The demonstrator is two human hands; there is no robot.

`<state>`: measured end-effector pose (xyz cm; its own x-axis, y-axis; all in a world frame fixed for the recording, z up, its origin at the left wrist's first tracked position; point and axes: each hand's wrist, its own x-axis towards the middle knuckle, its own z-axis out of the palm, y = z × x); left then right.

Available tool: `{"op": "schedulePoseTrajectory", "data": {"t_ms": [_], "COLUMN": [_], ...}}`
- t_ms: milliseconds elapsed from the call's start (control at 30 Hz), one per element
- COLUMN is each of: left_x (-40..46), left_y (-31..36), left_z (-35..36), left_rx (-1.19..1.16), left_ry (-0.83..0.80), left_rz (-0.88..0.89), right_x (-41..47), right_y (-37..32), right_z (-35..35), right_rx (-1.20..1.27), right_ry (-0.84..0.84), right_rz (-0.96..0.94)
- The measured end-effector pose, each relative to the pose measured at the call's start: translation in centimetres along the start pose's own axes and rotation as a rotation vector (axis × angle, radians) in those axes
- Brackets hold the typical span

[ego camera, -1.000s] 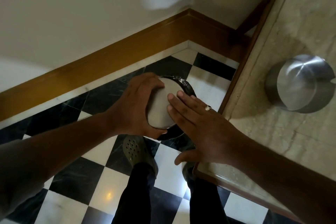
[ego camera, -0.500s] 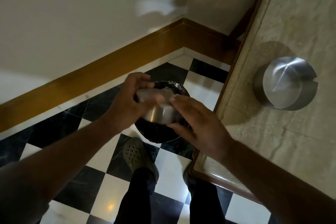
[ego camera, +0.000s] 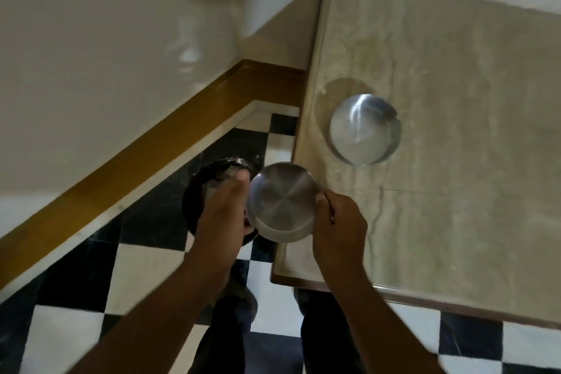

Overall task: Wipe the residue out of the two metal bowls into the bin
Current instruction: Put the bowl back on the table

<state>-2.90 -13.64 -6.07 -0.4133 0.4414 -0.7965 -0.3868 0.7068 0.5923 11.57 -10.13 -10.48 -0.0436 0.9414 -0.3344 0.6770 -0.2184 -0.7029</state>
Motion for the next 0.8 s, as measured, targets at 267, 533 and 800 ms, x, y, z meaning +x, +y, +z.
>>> {"op": "schedulePoseTrajectory", "data": {"t_ms": [267,533,800], "left_x": [-3.5,-3.6,-4.1], "left_y": [3.2,1.9,0.1], "left_z": [8.8,16.7,18.4], "left_rx": [0.084,0.205,0.275], "left_ry": [-0.198,-0.307,-0.209], "left_rz": [-0.038,-0.059,-0.102], "right_x": [2.2,4.6,4.2], "right_y": [2.6,8.9,11.1], "right_z": [-9.4,-14.0,-13.9], "right_rx": [-0.002,-0.088,-0.112], "right_ry": [0.149,0.152,0.01], "right_rz": [0.149,0.229,0.336]}}
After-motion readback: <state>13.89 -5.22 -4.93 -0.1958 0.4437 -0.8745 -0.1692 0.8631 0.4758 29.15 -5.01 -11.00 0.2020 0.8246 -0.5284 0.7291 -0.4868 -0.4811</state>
